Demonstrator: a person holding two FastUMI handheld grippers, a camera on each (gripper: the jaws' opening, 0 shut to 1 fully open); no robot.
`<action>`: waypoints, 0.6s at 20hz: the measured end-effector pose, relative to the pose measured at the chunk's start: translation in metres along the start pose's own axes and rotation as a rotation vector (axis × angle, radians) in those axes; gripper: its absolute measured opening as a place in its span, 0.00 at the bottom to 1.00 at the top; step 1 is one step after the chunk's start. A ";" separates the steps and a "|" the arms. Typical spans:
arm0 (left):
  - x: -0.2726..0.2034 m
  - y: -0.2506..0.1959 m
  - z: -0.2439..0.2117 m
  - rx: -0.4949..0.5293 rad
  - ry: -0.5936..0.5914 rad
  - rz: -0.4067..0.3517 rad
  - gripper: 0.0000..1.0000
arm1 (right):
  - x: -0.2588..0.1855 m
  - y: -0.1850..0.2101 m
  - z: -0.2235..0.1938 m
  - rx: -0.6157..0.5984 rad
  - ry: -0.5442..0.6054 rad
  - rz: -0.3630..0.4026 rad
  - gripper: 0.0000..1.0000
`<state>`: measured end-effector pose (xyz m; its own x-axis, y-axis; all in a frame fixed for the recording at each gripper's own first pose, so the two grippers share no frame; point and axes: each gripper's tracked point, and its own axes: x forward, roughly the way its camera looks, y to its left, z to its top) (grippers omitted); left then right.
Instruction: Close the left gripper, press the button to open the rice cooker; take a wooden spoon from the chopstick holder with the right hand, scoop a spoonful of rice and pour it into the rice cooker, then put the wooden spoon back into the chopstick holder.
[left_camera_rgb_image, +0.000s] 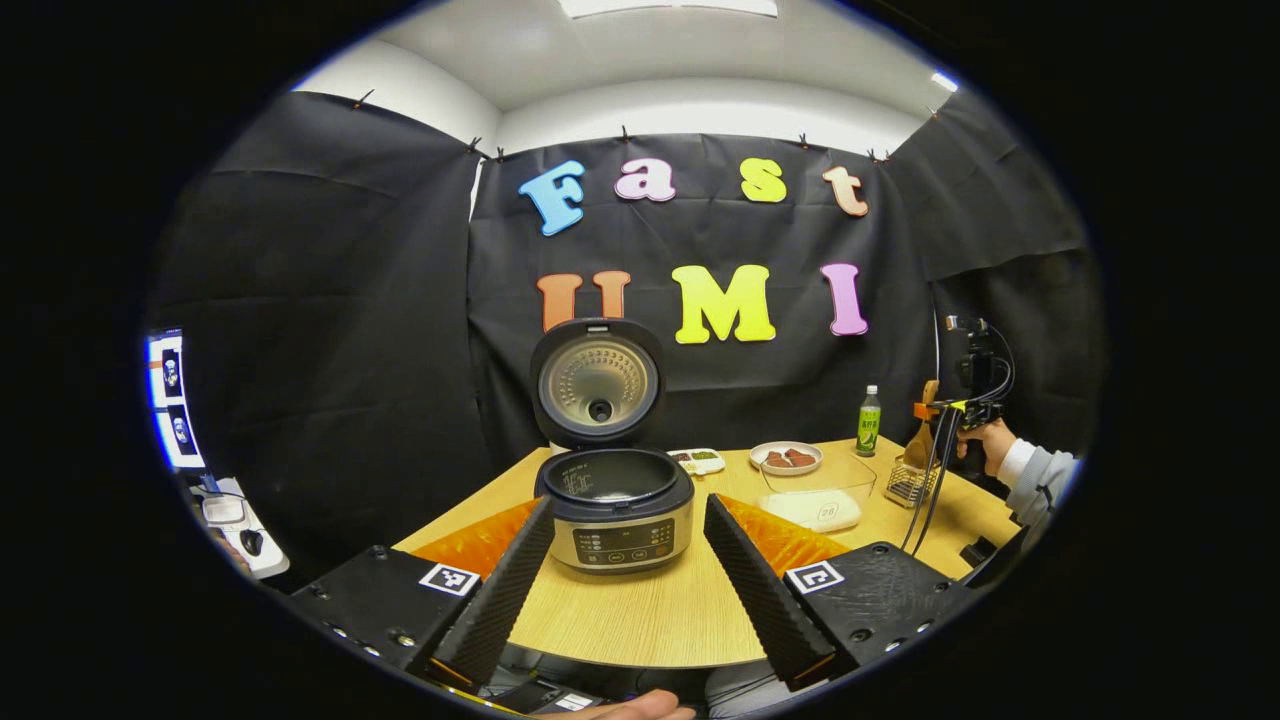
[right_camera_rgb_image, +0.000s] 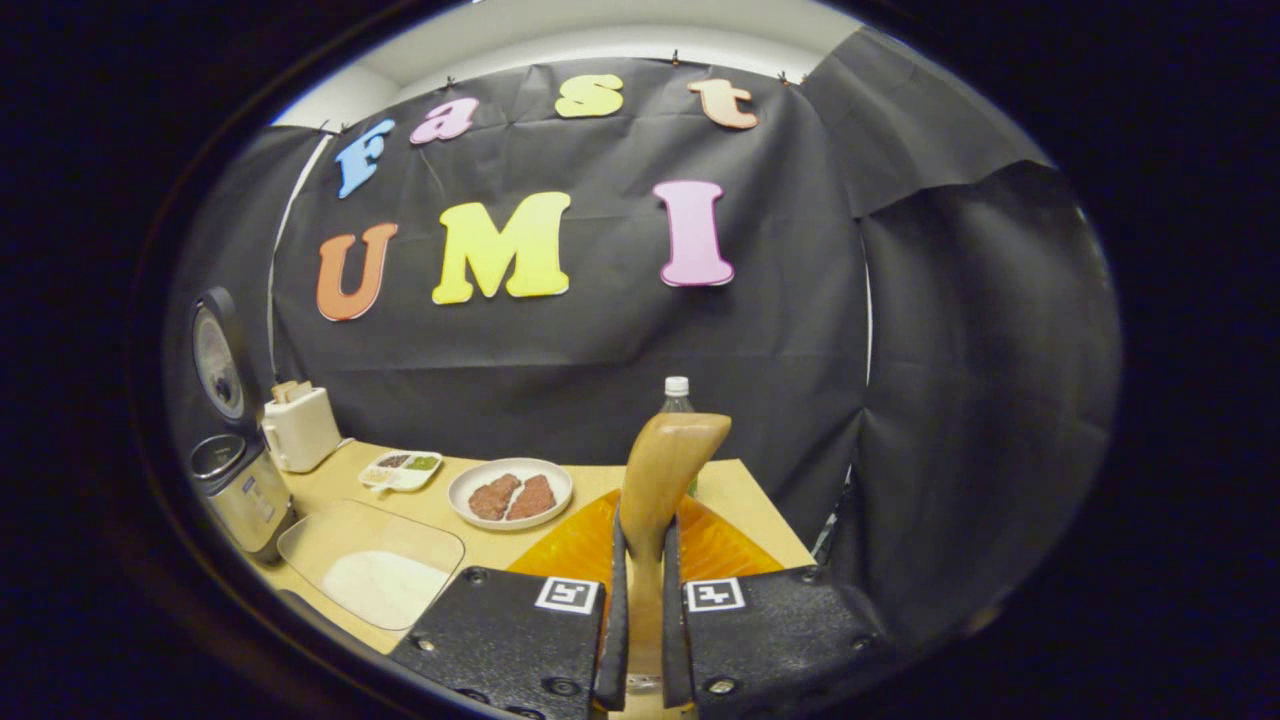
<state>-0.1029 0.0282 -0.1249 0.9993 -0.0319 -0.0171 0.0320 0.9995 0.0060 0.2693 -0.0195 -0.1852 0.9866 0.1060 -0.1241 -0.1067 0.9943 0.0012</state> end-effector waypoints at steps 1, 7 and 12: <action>0.001 -0.003 -0.001 0.005 0.004 -0.007 0.96 | 0.000 0.000 -0.003 0.007 0.009 0.001 0.19; 0.002 -0.014 -0.006 0.022 0.014 -0.029 0.96 | -0.001 0.001 -0.016 0.033 0.069 -0.004 0.22; 0.005 -0.016 -0.009 0.029 0.023 -0.035 0.96 | -0.001 0.002 -0.011 0.023 0.059 -0.005 0.39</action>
<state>-0.0986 0.0116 -0.1341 0.9970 -0.0659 -0.0413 0.0673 0.9972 0.0340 0.2663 -0.0174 -0.1958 0.9779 0.1011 -0.1828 -0.0984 0.9949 0.0235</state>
